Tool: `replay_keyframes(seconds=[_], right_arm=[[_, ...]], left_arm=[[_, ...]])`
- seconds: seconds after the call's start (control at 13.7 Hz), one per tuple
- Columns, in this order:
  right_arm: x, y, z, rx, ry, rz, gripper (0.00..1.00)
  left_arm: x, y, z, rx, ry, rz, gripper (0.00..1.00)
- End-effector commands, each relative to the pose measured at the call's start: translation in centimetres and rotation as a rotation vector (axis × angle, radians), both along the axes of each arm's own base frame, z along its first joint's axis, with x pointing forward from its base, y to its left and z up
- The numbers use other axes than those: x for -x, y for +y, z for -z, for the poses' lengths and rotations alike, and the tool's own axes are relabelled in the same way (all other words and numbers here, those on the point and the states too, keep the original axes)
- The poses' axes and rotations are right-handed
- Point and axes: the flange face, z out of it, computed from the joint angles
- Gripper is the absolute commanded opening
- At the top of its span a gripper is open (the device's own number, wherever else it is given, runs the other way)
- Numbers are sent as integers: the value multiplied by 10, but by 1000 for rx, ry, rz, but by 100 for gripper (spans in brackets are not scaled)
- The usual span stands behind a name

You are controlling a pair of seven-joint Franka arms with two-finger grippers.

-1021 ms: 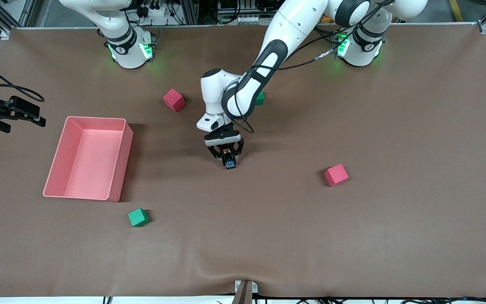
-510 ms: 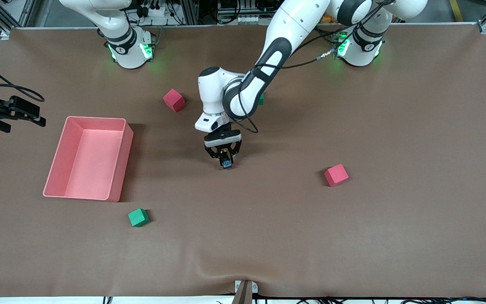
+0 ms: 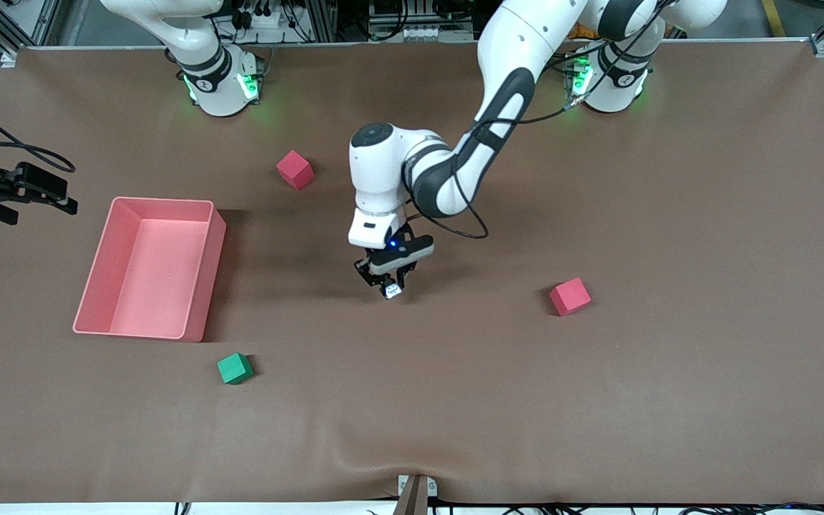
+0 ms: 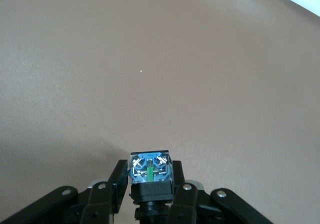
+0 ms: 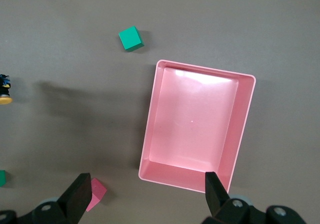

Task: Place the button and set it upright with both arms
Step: 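Lower the button onto the table, orange cap up, with the left gripper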

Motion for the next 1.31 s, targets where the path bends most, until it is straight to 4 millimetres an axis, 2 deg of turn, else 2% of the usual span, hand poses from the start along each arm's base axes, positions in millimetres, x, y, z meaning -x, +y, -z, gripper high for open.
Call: replay_keyframes(seconds=[0.0,0.22,0.44,0.95,1.09,1.24], right_arm=[[3,-3,-5,-7,-3,0,100],[3,-4,-5,-7,-3,1,100],[4,-3,-7,-7,0,-1,100],[5,-6,-8,-3,-2,14,100],[5,-7,-18,7,-21,14,100],[8,-7,-35,33,-19,8,100]], left_arm=[[-11,5,-10,62,37,-48,0],[-42,30,-20,145,79,-144,0],[-61,44,-28,242,115,-221,0],[-71,54,-31,430,289,-405,0],[-67,51,-25,494,365,-461,0],[-72,57,-22,597,456,-541,0]])
